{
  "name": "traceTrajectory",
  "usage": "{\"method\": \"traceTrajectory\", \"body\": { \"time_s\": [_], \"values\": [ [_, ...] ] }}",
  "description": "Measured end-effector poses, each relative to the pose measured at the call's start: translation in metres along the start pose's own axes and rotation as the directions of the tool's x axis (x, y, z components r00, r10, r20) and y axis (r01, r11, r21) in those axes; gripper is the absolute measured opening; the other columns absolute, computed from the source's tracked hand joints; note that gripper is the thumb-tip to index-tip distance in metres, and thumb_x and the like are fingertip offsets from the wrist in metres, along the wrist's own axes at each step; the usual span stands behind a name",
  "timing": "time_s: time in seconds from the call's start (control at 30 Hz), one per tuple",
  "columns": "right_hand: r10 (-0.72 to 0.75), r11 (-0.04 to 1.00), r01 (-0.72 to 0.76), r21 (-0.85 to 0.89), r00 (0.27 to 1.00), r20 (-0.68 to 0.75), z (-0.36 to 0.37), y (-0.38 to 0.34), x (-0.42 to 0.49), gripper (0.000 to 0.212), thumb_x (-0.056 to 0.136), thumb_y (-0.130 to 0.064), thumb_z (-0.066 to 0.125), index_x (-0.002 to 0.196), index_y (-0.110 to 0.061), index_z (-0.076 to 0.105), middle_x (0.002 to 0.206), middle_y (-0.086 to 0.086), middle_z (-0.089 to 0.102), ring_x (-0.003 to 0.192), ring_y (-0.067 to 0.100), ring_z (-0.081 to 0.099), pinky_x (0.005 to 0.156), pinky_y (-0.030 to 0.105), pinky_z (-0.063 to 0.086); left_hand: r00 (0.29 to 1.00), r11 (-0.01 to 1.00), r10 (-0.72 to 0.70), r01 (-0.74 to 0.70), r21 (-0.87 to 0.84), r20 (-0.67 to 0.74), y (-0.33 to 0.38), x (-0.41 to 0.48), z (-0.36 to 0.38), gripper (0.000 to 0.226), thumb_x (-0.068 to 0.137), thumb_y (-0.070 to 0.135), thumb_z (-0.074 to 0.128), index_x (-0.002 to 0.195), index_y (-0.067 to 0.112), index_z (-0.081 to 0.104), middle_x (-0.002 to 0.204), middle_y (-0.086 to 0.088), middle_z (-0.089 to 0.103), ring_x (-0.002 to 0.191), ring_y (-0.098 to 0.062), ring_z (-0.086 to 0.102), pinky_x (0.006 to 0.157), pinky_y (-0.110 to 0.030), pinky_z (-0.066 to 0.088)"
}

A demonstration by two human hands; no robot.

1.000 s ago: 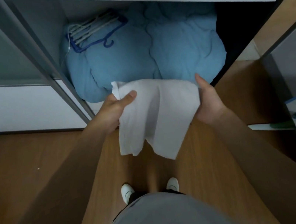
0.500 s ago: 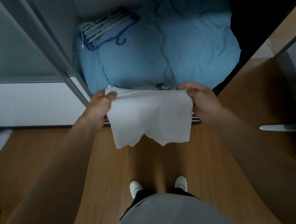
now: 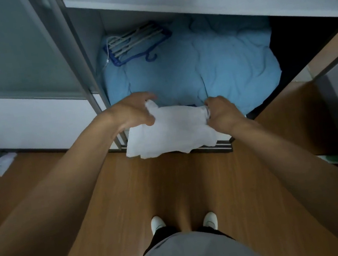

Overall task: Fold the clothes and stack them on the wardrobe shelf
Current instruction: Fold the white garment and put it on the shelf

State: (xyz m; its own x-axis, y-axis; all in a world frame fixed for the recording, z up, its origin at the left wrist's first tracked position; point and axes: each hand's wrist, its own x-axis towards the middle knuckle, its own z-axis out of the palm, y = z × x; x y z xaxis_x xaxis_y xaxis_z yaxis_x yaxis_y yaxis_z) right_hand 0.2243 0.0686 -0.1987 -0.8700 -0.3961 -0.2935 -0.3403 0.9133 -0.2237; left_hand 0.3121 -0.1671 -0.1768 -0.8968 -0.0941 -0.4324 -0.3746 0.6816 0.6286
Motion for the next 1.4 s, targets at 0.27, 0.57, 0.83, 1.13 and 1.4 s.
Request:
{"method": "traceTrajectory", "body": {
  "time_s": [0.27, 0.57, 0.83, 1.13, 1.4],
  "values": [
    [0.001, 0.982, 0.105, 0.155, 0.826, -0.564, -0.075, -0.019, 0.014, 0.029, 0.087, -0.009, 0.062, 0.107, -0.028, 0.072, 0.111, 0.007, 0.057, 0.101, 0.027, 0.058, 0.078, 0.031, 0.040, 0.804, 0.949, 0.222, -0.049, 0.310, -0.552, 0.029, -0.005, -0.068, 0.032, 0.080, 0.027, 0.069, 0.112, 0.023, 0.071, 0.108, -0.003, 0.069, 0.101, -0.028, 0.064, 0.081, -0.034, 0.049],
    [-0.011, -0.017, 0.261, 0.965, 0.965, -0.262, -0.148, -0.060, 0.075, 0.017, 0.096, -0.006, 0.053, 0.106, -0.018, 0.059, 0.101, 0.007, 0.061, 0.098, 0.026, 0.061, 0.095, 0.040, 0.051, 0.766, 0.618, 0.015, -0.512, -0.597, -0.642, 0.048, 0.024, -0.142, 0.009, 0.099, 0.009, 0.058, 0.096, 0.012, 0.065, 0.099, -0.008, 0.062, 0.096, -0.024, 0.062, 0.064, -0.030, 0.061],
    [-0.064, -0.713, 0.200, 0.672, 0.936, -0.347, -0.227, -0.075, 0.162, 0.030, 0.074, 0.001, 0.040, 0.068, -0.001, 0.069, 0.076, 0.011, 0.067, 0.077, 0.027, 0.064, 0.085, 0.032, 0.055, 0.717, 0.202, 0.023, -0.686, -0.699, -0.697, 0.095, 0.089, -0.214, 0.019, 0.071, 0.002, 0.048, 0.077, 0.008, 0.065, 0.090, -0.010, 0.061, 0.097, -0.024, 0.060, 0.085, -0.033, 0.057],
    [0.108, 0.064, 0.437, 0.897, 0.891, -0.442, -0.321, -0.074, 0.315, 0.021, 0.082, -0.008, 0.069, 0.099, 0.003, 0.075, 0.094, 0.010, 0.067, 0.089, 0.024, 0.063, 0.077, 0.033, 0.050, 0.468, 0.646, 0.021, -0.681, -0.345, -0.884, 0.143, 0.204, -0.305, 0.025, 0.079, 0.023, 0.051, 0.070, 0.014, 0.073, 0.088, 0.003, 0.071, 0.084, -0.011, 0.064, 0.076, -0.023, 0.046],
    [-0.288, 0.845, 0.503, 0.183, 0.716, -0.636, -0.286, -0.106, 0.378, 0.047, 0.091, -0.035, 0.037, 0.131, -0.020, 0.058, 0.139, 0.002, 0.057, 0.133, 0.024, 0.047, 0.113, 0.054, 0.030, 0.667, 0.932, 0.321, -0.096, 0.350, -0.673, 0.131, 0.292, -0.282, 0.041, 0.098, 0.021, 0.046, 0.138, 0.015, 0.053, 0.144, -0.006, 0.051, 0.135, -0.025, 0.044, 0.112, -0.041, 0.035]
  ]
}}
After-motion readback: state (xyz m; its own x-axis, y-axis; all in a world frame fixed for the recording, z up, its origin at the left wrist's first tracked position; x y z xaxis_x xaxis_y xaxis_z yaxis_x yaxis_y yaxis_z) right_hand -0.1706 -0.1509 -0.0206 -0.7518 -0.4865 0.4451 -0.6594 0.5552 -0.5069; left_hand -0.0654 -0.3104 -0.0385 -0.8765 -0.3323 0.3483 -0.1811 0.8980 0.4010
